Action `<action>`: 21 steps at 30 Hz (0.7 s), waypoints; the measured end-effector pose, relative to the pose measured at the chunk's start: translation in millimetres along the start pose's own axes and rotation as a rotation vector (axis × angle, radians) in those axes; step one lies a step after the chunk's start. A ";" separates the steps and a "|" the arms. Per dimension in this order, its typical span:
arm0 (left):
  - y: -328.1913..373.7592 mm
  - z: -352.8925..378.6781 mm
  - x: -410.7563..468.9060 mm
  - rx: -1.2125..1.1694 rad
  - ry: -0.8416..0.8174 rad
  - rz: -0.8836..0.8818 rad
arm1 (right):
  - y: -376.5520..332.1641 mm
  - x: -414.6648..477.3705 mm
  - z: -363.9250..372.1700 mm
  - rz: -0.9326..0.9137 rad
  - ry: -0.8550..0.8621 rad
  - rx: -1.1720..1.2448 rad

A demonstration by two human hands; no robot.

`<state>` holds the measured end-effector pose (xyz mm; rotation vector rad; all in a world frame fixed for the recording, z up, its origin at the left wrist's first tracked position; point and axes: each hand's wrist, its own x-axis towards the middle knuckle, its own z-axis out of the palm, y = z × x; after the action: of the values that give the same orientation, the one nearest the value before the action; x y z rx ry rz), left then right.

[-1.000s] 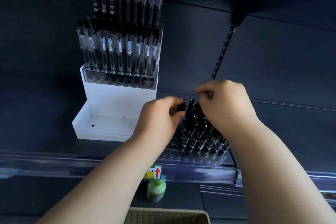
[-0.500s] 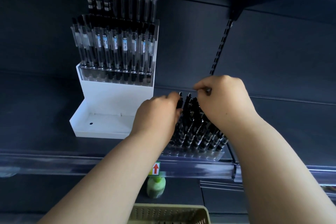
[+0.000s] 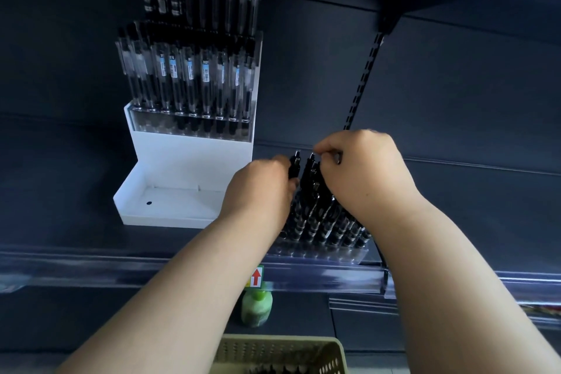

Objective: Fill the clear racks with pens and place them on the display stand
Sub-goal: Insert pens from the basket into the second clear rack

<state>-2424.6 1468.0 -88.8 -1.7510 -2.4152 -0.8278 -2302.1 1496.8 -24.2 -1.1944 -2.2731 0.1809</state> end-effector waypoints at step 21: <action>-19.9 0.5 -124.6 0.552 -0.372 0.239 | -23.3 -114.7 39.2 -0.098 -0.196 -0.049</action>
<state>-2397.4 1355.6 -139.0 -2.0064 -2.2413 0.1979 -2288.6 1397.3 -96.0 -1.1293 -2.5137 0.2147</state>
